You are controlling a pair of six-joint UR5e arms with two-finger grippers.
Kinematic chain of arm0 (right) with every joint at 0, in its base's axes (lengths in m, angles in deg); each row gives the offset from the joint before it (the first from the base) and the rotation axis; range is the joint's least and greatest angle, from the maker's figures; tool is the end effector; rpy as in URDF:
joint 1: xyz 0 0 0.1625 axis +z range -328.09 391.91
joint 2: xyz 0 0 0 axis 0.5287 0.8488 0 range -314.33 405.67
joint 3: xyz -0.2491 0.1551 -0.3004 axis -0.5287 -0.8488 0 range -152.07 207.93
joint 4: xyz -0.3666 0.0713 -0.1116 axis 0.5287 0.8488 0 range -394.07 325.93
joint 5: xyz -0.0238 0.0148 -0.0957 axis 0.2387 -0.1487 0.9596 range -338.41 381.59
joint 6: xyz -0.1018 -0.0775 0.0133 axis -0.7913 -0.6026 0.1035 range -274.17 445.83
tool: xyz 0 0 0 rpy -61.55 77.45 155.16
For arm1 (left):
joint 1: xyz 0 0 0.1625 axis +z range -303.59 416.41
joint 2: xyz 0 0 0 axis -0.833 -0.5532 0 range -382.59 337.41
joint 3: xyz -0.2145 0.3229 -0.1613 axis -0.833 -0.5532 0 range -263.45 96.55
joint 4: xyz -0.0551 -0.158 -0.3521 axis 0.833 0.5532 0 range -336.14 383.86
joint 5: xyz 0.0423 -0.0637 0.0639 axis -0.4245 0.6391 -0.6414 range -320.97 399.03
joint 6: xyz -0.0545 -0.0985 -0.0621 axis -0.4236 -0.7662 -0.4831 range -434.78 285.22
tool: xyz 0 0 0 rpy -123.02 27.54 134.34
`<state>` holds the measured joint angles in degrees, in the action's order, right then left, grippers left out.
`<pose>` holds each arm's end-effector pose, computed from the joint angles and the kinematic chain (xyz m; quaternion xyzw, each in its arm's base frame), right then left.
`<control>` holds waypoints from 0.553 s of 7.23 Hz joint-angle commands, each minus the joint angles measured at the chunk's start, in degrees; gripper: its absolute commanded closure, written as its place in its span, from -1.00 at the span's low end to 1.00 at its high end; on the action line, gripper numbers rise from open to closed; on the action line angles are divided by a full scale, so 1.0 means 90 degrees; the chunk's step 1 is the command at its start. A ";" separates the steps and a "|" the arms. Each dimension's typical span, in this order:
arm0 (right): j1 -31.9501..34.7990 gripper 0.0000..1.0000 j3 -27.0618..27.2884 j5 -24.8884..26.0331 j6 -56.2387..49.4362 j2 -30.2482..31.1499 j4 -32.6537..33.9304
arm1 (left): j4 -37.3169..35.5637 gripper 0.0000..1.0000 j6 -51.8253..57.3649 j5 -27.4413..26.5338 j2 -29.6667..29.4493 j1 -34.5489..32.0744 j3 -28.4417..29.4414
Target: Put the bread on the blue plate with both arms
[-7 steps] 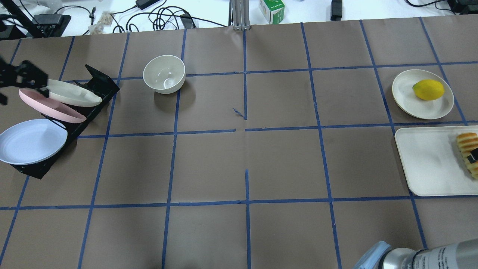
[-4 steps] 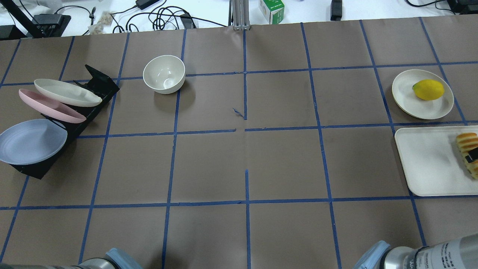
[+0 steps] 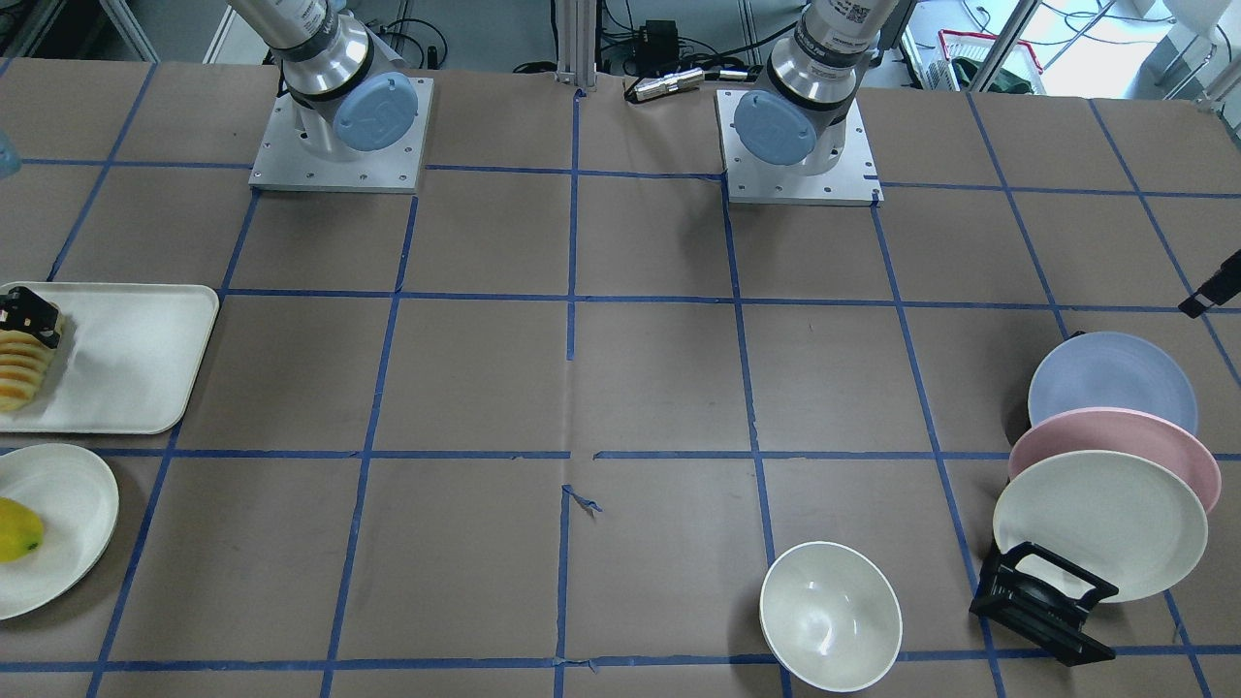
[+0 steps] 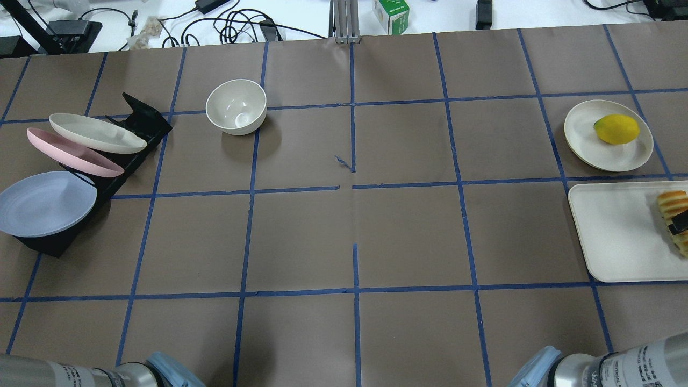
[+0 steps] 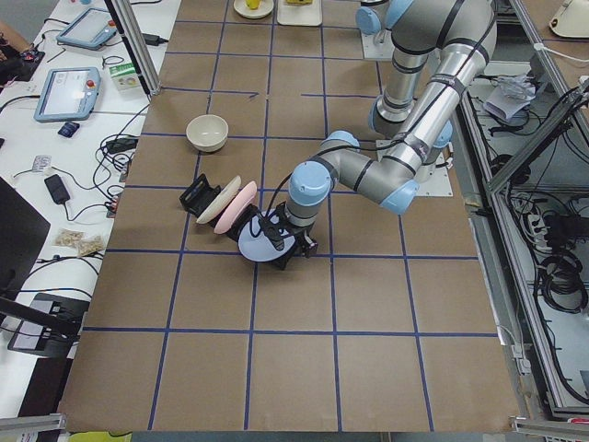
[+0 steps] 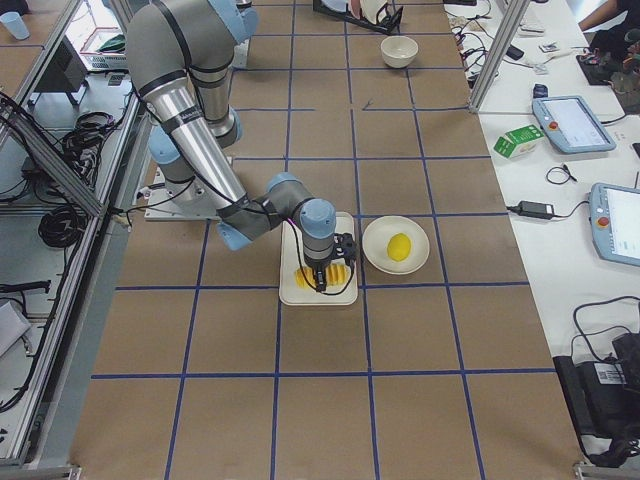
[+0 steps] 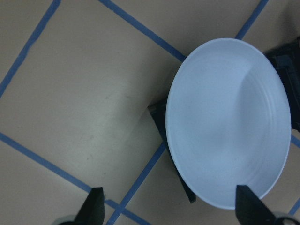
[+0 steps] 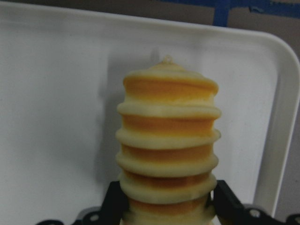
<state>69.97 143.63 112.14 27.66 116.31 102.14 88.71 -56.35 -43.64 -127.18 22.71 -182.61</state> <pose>-0.3125 -0.4124 0.1728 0.0542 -0.9985 0.0018 0.0110 0.3692 -0.4263 0.2961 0.3231 -0.9441 0.0484 0.0434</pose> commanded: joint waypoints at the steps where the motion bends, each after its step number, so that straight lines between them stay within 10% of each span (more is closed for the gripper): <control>1: 0.0009 1.00 -0.0014 0.0057 0.0048 0.0070 -0.0066 | -0.0379 -0.95 -0.0550 0.0288 -0.0438 -0.0025 -0.0007; 4: 0.0097 1.00 -0.0412 0.0028 0.0164 0.0508 -0.1232 | -0.0545 -0.92 -0.0729 0.0240 -0.0615 -0.0103 0.0042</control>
<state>70.62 141.76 112.85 28.34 118.95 96.65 84.47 -62.42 -41.36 -132.27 22.23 -182.31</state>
